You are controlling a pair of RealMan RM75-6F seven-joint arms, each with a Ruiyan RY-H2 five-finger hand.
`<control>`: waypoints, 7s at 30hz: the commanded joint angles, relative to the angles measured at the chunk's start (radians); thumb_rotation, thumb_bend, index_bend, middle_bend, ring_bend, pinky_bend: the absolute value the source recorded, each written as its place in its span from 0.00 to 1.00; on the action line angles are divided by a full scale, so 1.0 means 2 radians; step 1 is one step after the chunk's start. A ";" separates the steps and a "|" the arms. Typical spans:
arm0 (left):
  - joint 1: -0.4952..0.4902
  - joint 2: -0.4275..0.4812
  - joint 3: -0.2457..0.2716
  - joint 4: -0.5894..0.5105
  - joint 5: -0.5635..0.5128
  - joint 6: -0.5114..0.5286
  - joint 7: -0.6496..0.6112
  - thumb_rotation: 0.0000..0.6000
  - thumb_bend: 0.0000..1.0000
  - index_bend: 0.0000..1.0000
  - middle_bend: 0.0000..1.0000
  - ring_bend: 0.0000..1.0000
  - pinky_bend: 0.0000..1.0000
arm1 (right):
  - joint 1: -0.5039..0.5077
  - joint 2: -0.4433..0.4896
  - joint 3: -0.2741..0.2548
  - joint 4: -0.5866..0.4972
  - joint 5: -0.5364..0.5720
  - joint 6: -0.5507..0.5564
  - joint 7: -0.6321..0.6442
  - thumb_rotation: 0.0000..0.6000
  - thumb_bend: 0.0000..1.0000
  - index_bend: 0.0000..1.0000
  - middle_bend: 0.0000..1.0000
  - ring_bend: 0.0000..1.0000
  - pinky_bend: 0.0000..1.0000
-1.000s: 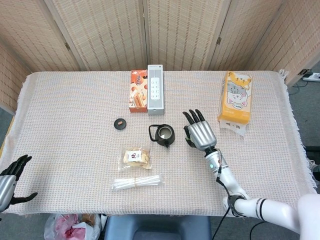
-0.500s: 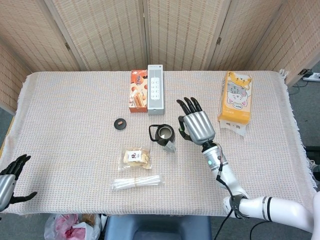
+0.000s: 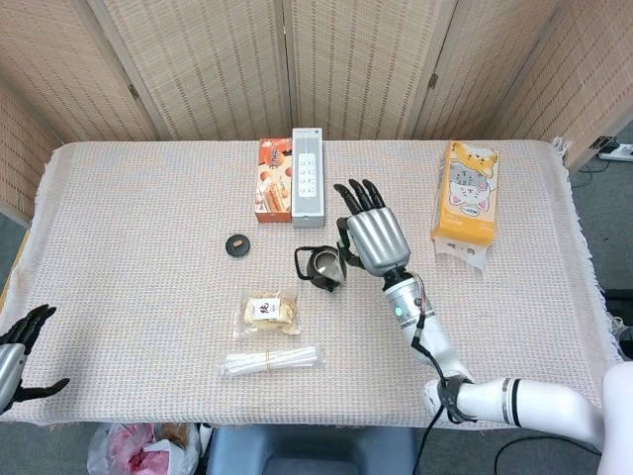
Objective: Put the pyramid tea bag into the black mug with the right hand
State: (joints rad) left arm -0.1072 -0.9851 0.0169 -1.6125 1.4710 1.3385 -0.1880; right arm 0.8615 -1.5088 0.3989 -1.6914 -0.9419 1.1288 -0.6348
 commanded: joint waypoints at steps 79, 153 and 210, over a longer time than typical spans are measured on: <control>-0.004 0.003 -0.007 0.001 -0.017 -0.012 -0.007 1.00 0.13 0.00 0.09 0.14 0.28 | 0.029 -0.032 -0.057 0.047 -0.020 -0.007 0.039 1.00 0.36 0.67 0.10 0.00 0.00; -0.006 -0.009 -0.007 -0.016 -0.022 -0.013 0.048 1.00 0.13 0.00 0.09 0.14 0.28 | -0.022 0.176 -0.143 -0.111 0.025 -0.119 0.048 1.00 0.14 0.00 0.00 0.00 0.00; -0.004 -0.001 -0.006 -0.005 -0.015 -0.010 0.011 1.00 0.13 0.00 0.09 0.14 0.28 | 0.248 0.127 -0.215 0.051 0.275 -0.387 0.222 1.00 1.00 0.00 0.08 0.93 0.99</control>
State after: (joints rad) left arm -0.1148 -0.9877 0.0043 -1.6232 1.4410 1.3186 -0.1652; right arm 1.3562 -1.2481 -0.0346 -1.5979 -0.3805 0.3609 -0.2013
